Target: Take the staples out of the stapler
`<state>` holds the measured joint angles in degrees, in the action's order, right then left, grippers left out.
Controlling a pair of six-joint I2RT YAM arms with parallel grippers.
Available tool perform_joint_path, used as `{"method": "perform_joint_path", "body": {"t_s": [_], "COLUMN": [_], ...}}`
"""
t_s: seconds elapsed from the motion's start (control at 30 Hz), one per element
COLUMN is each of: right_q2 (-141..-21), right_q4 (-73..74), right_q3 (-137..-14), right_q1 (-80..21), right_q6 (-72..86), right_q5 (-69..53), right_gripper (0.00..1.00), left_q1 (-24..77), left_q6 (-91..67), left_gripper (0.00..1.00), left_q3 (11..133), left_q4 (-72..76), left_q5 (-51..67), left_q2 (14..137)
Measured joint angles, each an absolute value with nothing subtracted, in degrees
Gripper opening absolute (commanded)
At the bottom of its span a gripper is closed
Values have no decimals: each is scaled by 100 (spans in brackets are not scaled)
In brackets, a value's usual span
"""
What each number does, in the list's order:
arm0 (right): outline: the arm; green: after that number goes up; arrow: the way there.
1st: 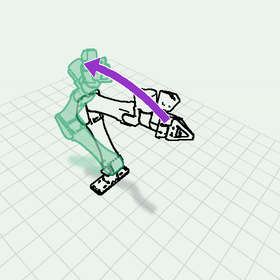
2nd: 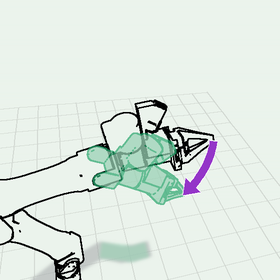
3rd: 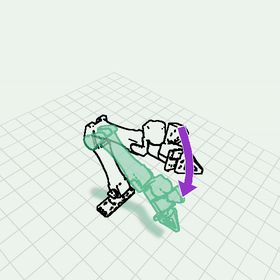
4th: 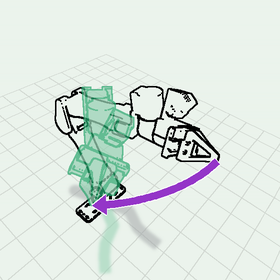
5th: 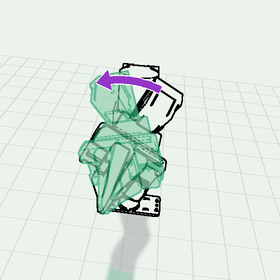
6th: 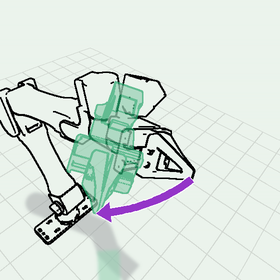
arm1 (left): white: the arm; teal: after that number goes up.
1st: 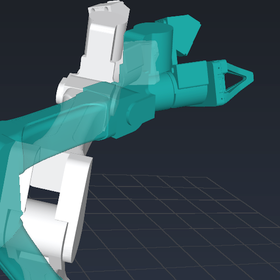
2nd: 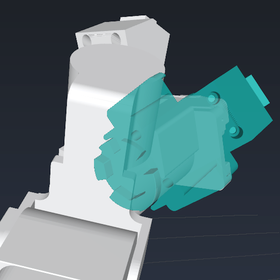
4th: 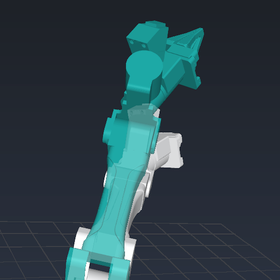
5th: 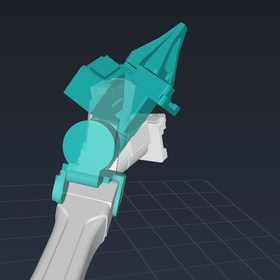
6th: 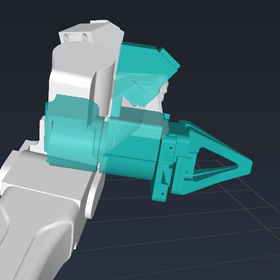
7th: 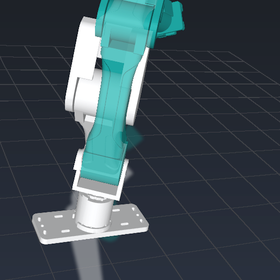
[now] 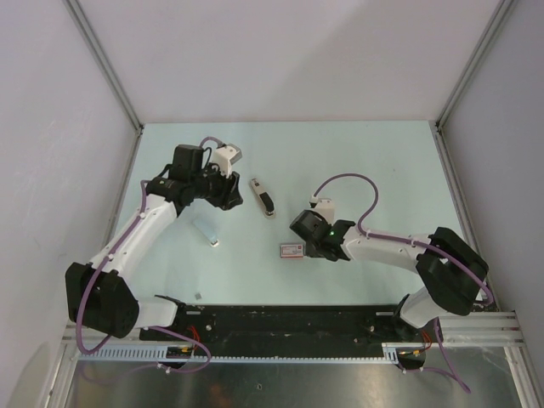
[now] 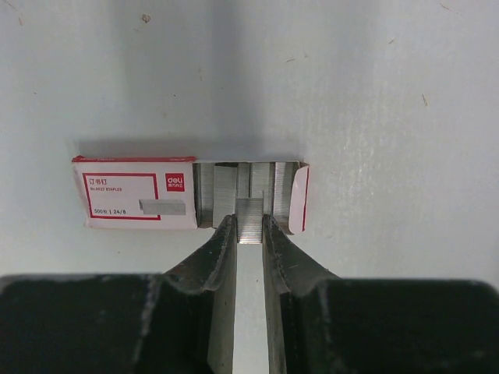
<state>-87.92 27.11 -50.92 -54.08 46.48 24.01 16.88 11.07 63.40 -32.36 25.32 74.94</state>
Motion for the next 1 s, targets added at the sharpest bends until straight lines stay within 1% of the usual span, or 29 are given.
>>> {"method": "perform_joint_path", "body": {"t_s": [1.0], "right_q2": [-8984], "right_q4": [2670], "right_q3": [-5092], "right_q1": [-5389], "right_q6": [4652], "right_q5": [2244], "right_gripper": [2], "left_q1": [1765], "left_q6": [1127], "left_gripper": [50], "left_q3": [6340], "left_q4": [-3286], "left_q5": [2517], "left_q2": [7452]}}
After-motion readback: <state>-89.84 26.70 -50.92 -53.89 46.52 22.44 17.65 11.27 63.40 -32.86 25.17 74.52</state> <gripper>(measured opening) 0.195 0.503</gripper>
